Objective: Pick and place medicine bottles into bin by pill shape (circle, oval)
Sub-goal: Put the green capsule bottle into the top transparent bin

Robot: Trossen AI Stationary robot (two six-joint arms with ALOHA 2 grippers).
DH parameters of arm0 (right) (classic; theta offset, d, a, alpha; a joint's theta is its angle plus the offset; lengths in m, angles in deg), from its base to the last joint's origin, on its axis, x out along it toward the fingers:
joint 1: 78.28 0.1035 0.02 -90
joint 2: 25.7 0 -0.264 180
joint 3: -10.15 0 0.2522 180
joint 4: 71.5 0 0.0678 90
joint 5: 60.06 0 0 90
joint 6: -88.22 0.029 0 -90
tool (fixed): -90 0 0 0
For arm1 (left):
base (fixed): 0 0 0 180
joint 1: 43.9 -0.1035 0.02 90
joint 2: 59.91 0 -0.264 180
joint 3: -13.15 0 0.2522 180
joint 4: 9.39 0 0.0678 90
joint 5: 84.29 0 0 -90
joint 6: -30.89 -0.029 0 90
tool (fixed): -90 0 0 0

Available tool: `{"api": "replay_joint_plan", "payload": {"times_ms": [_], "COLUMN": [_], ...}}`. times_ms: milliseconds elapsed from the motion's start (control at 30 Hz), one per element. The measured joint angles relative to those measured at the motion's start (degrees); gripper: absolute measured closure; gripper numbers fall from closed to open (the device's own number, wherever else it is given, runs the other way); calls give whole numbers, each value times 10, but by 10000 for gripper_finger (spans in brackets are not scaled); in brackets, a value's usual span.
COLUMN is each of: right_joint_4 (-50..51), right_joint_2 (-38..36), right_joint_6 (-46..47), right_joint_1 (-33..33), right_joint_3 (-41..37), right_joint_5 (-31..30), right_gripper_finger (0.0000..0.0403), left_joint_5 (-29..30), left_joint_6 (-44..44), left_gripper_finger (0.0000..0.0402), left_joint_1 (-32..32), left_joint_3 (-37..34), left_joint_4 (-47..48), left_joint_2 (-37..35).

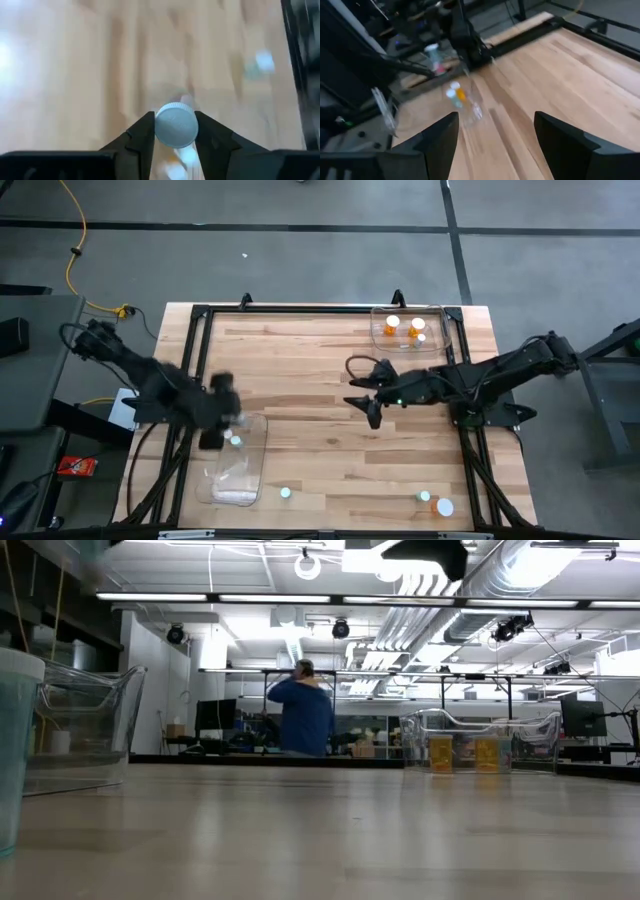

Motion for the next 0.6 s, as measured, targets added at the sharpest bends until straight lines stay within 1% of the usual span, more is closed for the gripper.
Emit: {"api": "replay_joint_plan", "payload": {"times_ms": [67, 133, 233, 300, 400, 467, 600], "right_joint_4": [-20, -35, -27, -7, 22, 36, 44], "right_joint_2": [0, 2, 17, 30, 53, 71, 94], "right_joint_6": [-21, -38, -60, -98, -170, -204, -216], "right_joint_1": [-20, -40, -65, -77, -91, -100, -121], "right_joint_3": [0, 0, 9, 27, 55, 69, 86], "right_joint_5": [29, 65, 101, 118, 121, 118, 110], "right_gripper_finger": [151, 151, 151, 151, 150, 150, 150], "left_joint_5": [27, 23, -26, -62, -88, -104, -142], "left_joint_6": [-21, -66, -140, -185, -239, -259, -263], "left_gripper_finger": [296, 296, 294, 294, 295, 295, 293], "left_joint_1": [-54, -115, -205, -254, -305, -329, -354], "left_joint_3": [23, 35, 39, 39, 39, 39, 39], "left_joint_4": [-2, -21, -101, -159, -243, -283, -344], "left_joint_2": [-12, -11, 3, 25, 69, 98, 150]}}
